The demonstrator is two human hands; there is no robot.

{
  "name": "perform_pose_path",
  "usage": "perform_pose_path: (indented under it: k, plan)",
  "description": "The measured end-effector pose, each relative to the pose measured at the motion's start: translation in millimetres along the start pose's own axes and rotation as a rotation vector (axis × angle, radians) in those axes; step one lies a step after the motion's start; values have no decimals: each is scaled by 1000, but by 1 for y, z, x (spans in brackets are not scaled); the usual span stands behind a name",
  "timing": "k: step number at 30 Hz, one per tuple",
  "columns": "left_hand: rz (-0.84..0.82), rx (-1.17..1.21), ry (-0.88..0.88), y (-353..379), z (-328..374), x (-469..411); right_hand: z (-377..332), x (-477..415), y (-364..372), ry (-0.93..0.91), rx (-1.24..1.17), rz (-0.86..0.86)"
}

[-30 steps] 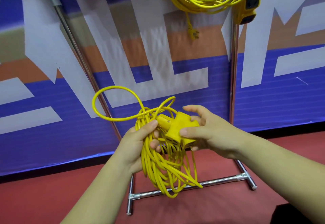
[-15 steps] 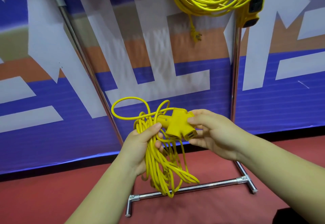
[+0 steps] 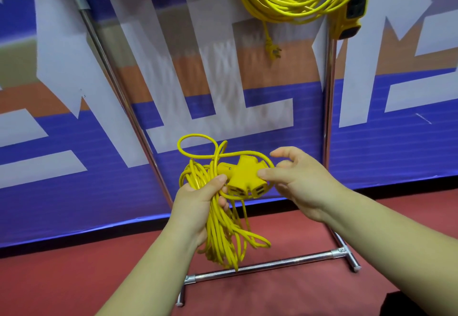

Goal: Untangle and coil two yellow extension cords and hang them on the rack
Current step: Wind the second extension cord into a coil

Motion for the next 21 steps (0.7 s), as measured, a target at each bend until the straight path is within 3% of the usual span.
perform_pose_path:
  k: [4,11,17,21]
  plan:
    - [-7,-46,19,2,-1,1,18,-3,-7,136,-105,9]
    - [-79,12,10,12,4,7,44,-8,-19,236,72,51]
    - [-180,64,45,15,11,11,71,4,1,466,-74,-246]
    - [-236,82,74,17,12,10,68,9,17,461,-97,-417]
Point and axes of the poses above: each hand's wrist, its own x-axis away from the middle knuckle, its own y-axis out of the palm, z = x × y, the point moved 8 cm from there along -x, towards the middle knuckle, and after that the axes turned 13 degrees about -x, right-handed, at the moved point
